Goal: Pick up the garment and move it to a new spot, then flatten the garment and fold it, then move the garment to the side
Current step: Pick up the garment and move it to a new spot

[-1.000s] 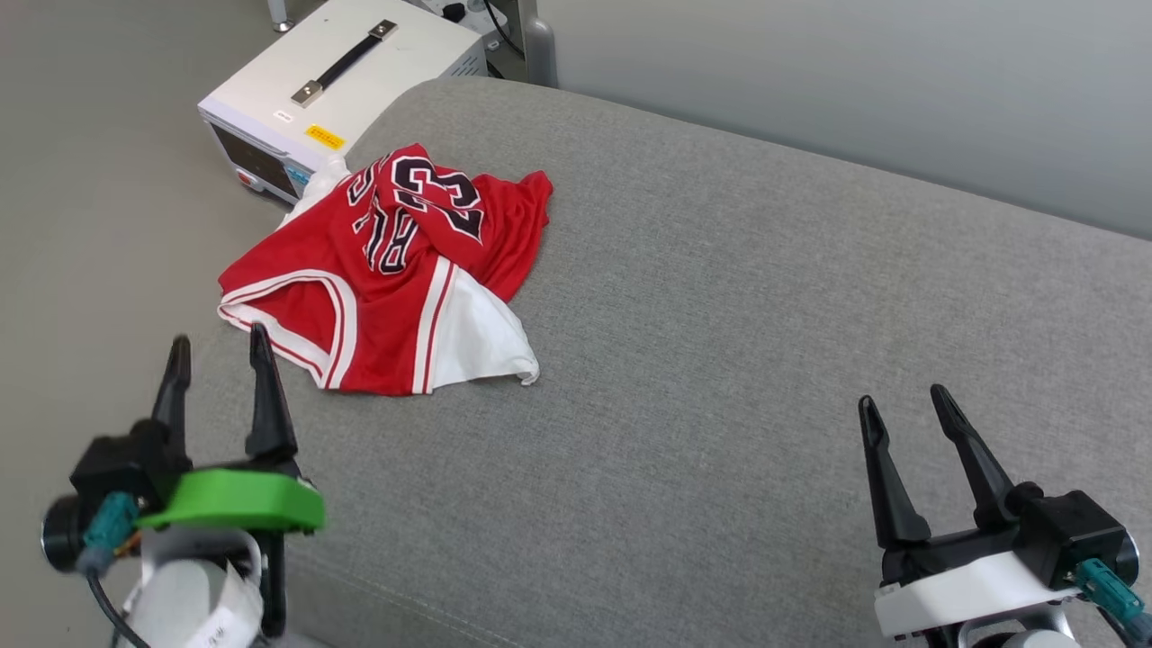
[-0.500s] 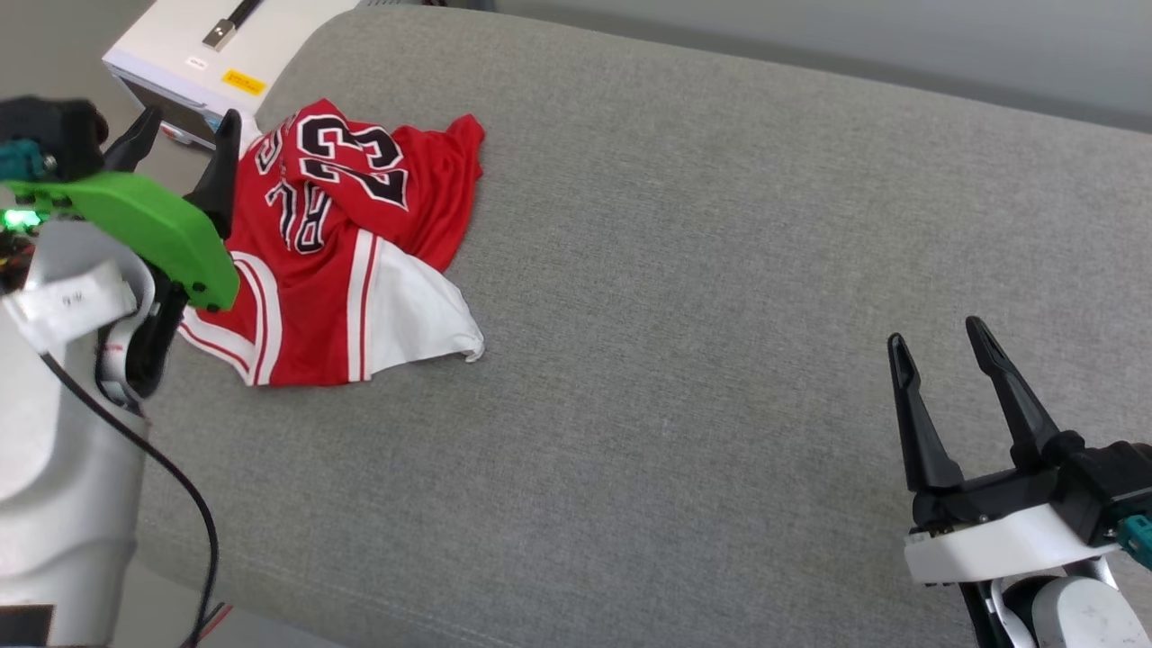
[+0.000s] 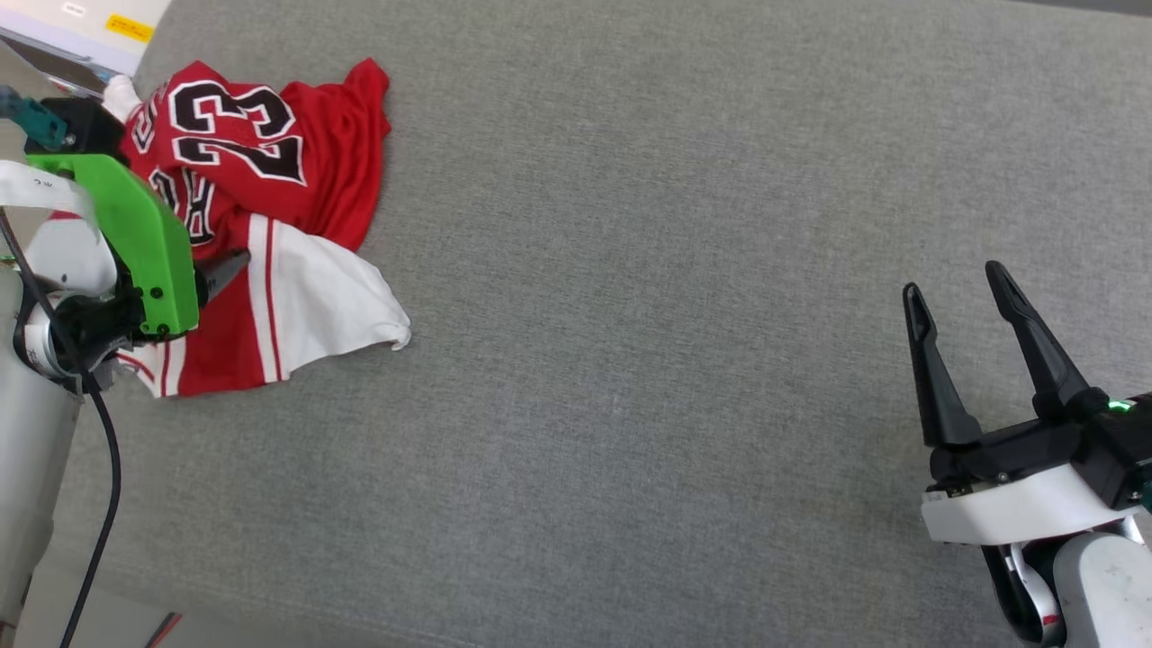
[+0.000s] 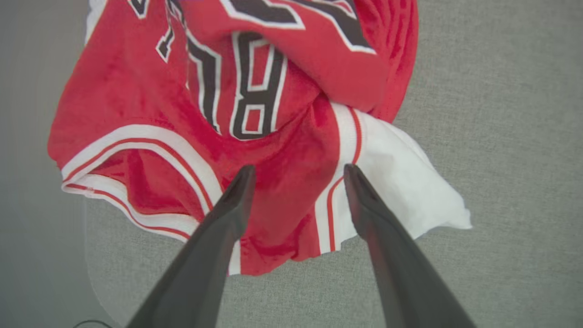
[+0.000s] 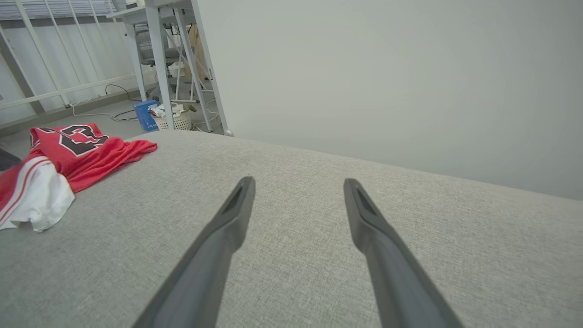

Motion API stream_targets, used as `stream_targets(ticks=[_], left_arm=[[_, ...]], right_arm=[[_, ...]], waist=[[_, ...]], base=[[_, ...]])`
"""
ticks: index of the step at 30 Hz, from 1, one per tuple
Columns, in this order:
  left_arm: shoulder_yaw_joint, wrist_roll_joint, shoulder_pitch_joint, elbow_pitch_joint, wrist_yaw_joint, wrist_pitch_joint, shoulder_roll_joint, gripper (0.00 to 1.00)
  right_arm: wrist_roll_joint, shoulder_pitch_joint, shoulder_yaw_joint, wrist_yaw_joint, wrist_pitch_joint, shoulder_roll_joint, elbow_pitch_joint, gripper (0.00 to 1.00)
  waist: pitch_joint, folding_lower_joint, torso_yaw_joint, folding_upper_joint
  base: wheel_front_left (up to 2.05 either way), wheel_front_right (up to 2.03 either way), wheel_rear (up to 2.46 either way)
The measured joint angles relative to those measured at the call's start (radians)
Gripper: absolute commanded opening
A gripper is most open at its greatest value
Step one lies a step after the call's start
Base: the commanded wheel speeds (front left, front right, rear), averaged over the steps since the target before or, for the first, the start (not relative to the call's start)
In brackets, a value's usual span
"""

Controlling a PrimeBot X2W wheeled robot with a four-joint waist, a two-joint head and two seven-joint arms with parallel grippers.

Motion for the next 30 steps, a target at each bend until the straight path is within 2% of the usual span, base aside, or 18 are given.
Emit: stream_targets(ticks=[8,14,15,21,24,30], left_arm=[[-0.085,-0.035,0.004,0.105,0.000,0.027,-0.010,1.00],[-0.142,-0.039,-0.006,0.135,0.000,0.044,0.007,1.00],[-0.166,-0.049,-0.011,0.143,0.000,0.030,0.011,0.00],[-0.212,-0.079,-0.008,0.108,0.001,-0.082,0.026,0.00],[-0.242,-0.085,-0.008,0.018,0.000,-0.135,0.043,0.00],[-0.302,-0.083,-0.026,-0.165,0.000,-0.182,0.120,0.00]], right_arm=[[-0.001,-0.018,-0.003,0.000,0.000,-0.009,0.000,1.00],[-0.001,-0.019,-0.003,0.000,0.000,-0.007,0.001,1.00],[-0.001,-0.018,-0.006,0.000,0.000,-0.004,0.006,1.00],[-0.001,-0.014,-0.013,0.000,0.000,0.013,0.014,1.00],[0.001,-0.001,-0.025,0.000,0.000,0.030,0.019,1.00],[0.006,0.043,-0.057,0.000,0.000,0.063,0.028,1.00]], waist=[[0.067,0.0000,-0.052,0.0000],[0.088,0.0000,-0.081,0.0002],[0.080,0.0000,-0.084,0.0002],[0.036,0.0000,-0.080,0.0001],[0.001,0.0001,-0.080,0.0001],[-0.074,0.0000,-0.082,0.0001]], base=[[0.00,0.00,0.00],[0.00,0.00,0.00],[0.00,0.00,0.00],[0.00,0.00,0.00],[0.00,0.00,0.00],[0.00,0.00,0.00]])
